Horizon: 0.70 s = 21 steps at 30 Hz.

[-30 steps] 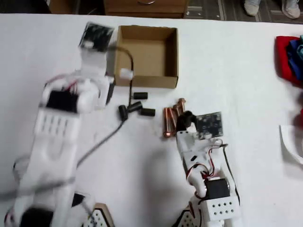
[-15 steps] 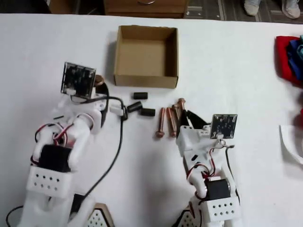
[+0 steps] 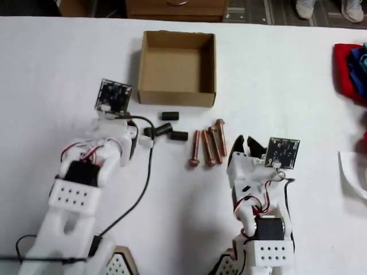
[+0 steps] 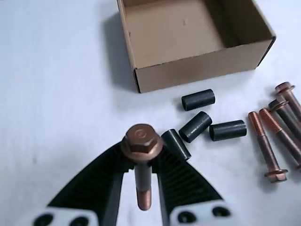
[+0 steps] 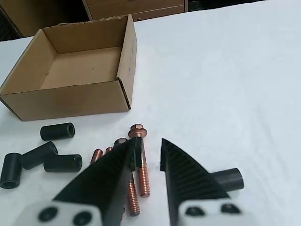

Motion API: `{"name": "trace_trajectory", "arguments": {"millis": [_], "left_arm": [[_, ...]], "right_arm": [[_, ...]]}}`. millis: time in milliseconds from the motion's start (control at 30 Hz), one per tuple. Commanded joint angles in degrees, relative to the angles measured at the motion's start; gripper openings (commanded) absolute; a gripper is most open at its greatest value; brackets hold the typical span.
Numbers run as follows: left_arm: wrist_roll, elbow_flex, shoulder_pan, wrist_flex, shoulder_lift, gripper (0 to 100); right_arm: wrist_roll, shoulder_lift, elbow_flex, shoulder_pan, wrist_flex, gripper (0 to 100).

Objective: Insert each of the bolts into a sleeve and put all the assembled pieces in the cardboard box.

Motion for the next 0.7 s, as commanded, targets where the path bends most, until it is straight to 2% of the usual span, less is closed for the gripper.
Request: {"name": "trace_trajectory", "arguments": {"millis": [0, 133, 300, 467, 667], "left_arm": [[0.5, -2.4, -2.8, -4.7, 4.5, 3], [1.5, -4.9, -6.1, -6.1, 11.1, 3], [5.4, -8.4, -7.6, -5.7, 19.8, 3], [5.4, -10.9, -7.6, -5.7, 23.6, 3], [5.4, -10.9, -7.6, -6.1, 23.7, 3]], "right_arm": [[0.8, 0.0, -4.7, 0.7, 0.1, 5.6], [0.9, 7.9, -11.9, 0.7, -0.3, 5.6], [0.7, 34.1, -32.9, 0.7, 2.6, 5.6], [0.4, 58.9, -56.4, 0.5, 22.5, 5.6], [0.3, 74.3, -74.3, 0.7, 38.9, 5.7]]}}
